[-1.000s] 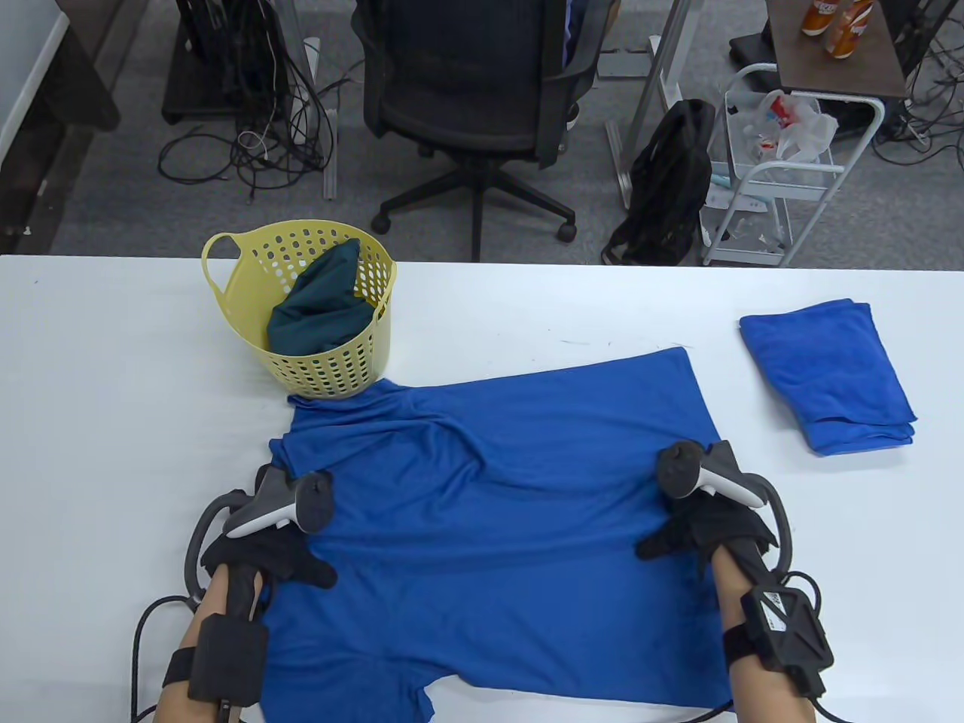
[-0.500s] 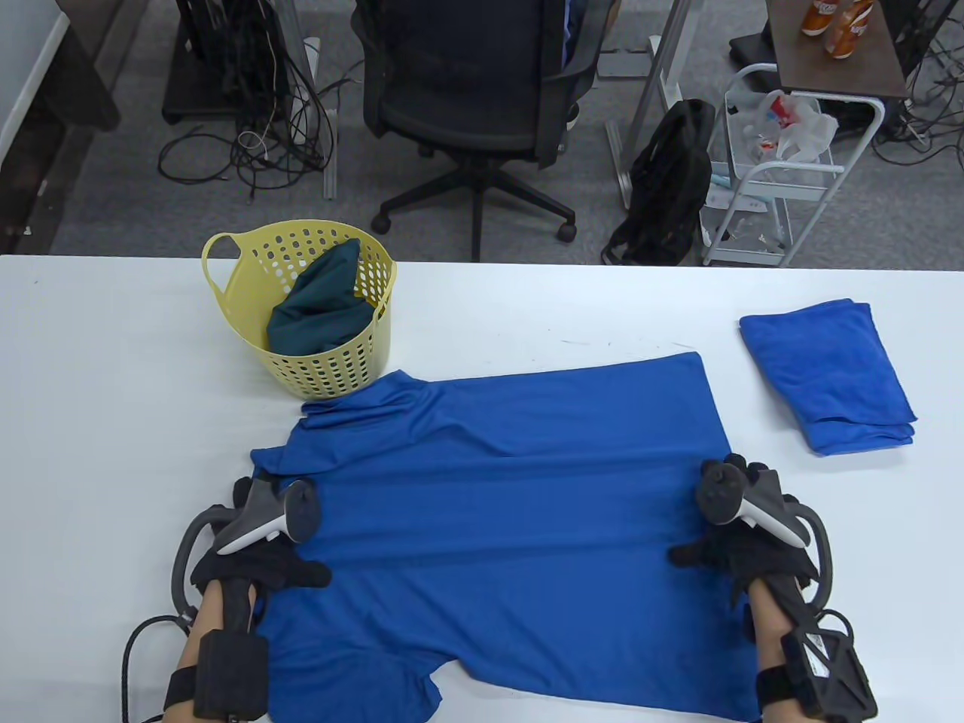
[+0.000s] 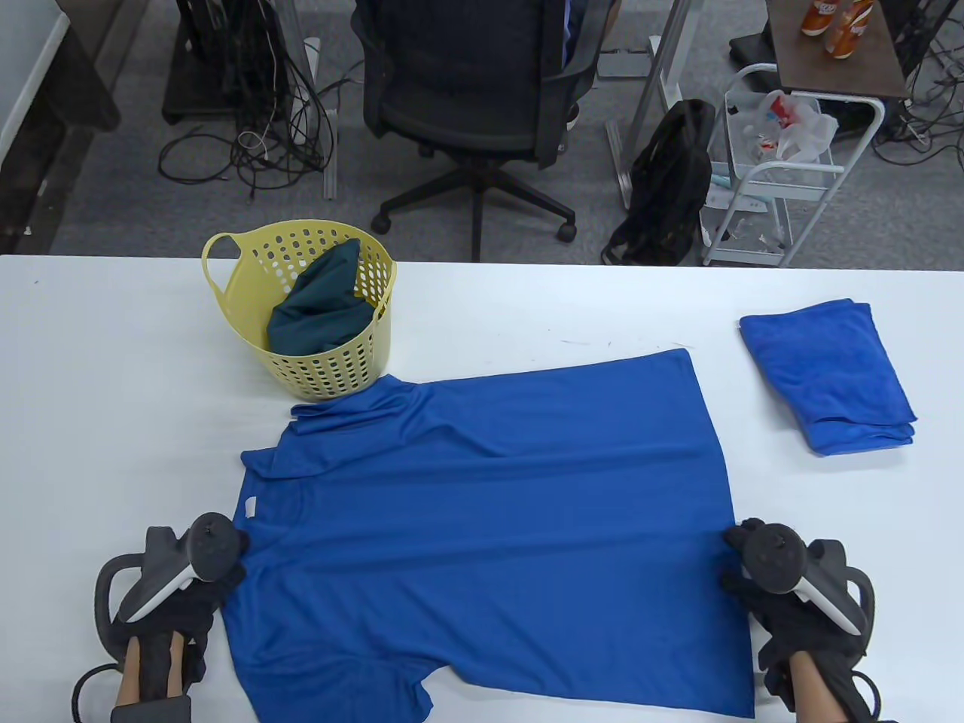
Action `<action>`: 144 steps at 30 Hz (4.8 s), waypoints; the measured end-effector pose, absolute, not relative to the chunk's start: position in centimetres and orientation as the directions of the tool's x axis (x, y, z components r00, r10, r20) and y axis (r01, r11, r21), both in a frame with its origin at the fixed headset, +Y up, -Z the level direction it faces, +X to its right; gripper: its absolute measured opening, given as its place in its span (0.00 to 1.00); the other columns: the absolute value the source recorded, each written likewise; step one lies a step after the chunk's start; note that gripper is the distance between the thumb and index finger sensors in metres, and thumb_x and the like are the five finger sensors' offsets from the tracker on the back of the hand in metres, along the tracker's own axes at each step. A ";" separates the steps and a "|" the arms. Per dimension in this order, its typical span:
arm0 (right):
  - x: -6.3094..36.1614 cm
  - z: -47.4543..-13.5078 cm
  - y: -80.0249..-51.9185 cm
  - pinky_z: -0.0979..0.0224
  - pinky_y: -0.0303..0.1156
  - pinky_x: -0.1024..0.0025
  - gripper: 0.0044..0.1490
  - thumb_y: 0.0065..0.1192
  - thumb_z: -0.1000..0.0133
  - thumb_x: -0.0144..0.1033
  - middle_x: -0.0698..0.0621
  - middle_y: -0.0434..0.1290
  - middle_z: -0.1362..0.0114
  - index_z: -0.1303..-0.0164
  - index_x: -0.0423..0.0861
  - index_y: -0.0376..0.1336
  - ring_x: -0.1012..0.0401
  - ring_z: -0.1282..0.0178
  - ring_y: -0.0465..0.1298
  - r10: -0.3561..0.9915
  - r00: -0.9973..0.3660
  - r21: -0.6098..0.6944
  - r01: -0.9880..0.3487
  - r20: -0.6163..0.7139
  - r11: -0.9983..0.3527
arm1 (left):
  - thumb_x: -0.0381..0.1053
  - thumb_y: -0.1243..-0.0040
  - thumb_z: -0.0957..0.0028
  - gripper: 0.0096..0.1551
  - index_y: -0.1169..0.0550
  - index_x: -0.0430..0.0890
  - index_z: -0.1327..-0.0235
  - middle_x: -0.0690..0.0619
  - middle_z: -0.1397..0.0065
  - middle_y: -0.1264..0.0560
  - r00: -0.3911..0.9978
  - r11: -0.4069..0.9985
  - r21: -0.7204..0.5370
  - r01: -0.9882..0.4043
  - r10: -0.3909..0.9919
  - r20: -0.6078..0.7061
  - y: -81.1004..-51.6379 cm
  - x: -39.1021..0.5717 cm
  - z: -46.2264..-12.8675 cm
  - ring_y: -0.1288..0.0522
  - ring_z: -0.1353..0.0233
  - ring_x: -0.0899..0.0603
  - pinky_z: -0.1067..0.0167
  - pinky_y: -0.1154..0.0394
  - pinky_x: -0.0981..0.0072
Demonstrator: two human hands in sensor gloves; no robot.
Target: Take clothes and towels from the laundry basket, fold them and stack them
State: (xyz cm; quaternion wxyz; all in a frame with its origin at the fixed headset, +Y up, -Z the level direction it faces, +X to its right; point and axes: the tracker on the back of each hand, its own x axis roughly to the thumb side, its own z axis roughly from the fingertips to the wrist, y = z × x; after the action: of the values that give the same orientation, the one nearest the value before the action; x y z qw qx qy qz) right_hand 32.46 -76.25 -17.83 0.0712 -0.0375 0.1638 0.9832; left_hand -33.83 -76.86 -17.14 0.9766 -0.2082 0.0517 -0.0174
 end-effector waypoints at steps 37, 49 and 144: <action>32.8 -18.0 -77.3 0.23 0.57 0.28 0.24 0.70 0.46 0.39 0.45 0.65 0.17 0.39 0.52 0.72 0.42 0.18 0.64 0.105 -0.988 0.117 -0.118 -0.111 -0.986 | 0.60 0.35 0.50 0.26 0.27 0.72 0.37 0.54 0.19 0.29 0.986 0.964 -0.264 0.033 -0.074 -0.147 -78.1 -34.5 -17.6 0.27 0.22 0.42 0.26 0.31 0.35; 33.5 -18.6 -75.5 0.24 0.59 0.30 0.24 0.63 0.42 0.36 0.44 0.65 0.17 0.36 0.48 0.68 0.42 0.20 0.66 0.207 -0.964 -0.014 -0.208 -0.167 -0.978 | 0.57 0.40 0.45 0.26 0.29 0.65 0.32 0.53 0.16 0.31 0.969 0.973 -0.212 -0.087 0.034 -0.243 -76.3 -34.3 -18.9 0.30 0.19 0.39 0.25 0.34 0.31; 17.1 -18.8 -77.3 0.22 0.45 0.29 0.31 0.56 0.36 0.49 0.43 0.62 0.14 0.27 0.46 0.68 0.43 0.14 0.54 0.790 -0.528 0.705 -0.429 0.312 -0.565 | 0.54 0.36 0.42 0.21 0.28 0.56 0.38 0.46 0.25 0.22 0.926 0.972 0.109 -0.209 0.161 0.342 -58.7 -7.2 -26.6 0.13 0.55 0.60 0.59 0.13 0.77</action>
State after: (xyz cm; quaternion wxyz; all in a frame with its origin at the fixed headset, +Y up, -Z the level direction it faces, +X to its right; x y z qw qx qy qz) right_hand 17.11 -77.31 -18.76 0.3687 0.3160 0.2855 0.8263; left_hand -7.21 -58.67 -26.60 0.9787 0.0718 -0.1677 0.0945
